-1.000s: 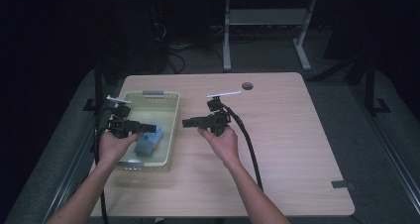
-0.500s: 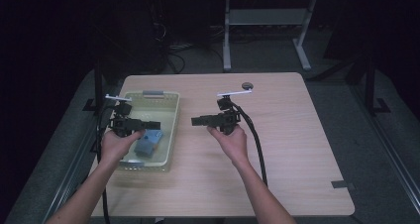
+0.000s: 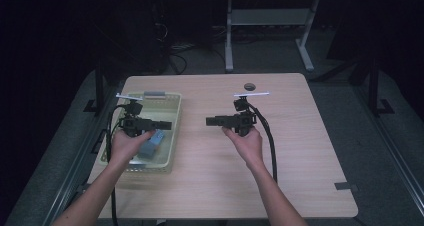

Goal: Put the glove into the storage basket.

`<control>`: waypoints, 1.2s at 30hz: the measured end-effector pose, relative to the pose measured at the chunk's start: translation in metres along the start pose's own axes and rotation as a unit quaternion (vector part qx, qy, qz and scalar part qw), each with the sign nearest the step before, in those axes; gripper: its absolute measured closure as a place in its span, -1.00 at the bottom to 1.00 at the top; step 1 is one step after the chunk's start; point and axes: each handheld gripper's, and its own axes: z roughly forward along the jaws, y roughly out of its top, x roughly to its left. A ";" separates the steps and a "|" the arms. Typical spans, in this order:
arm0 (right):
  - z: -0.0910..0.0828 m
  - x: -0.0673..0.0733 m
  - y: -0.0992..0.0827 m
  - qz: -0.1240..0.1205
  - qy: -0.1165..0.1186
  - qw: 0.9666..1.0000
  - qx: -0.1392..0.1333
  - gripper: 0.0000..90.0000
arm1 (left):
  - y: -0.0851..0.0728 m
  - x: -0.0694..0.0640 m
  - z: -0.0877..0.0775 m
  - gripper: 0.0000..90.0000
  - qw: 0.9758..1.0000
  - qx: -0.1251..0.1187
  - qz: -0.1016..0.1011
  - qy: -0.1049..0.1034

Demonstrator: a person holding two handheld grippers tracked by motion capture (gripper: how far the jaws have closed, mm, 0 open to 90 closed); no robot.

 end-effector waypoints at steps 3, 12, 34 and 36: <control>-0.005 -0.002 0.000 0.002 0.000 1.000 -0.003 -0.03 | 0.003 -0.006 0.003 -0.21 1.000 0.003 0.007 -0.001; -0.018 -0.006 -0.001 0.003 -0.003 1.000 -0.009 -0.08 | 0.007 -0.019 0.013 -0.22 1.000 0.001 0.017 -0.008; -0.051 -0.024 -0.010 0.009 -0.013 0.999 -0.031 -0.21 | 0.010 -0.049 0.038 -0.34 0.999 -0.002 0.041 -0.031; -0.054 -0.026 -0.011 0.018 -0.012 0.999 -0.034 -0.22 | 0.010 -0.050 0.039 -0.35 0.999 -0.001 0.044 -0.031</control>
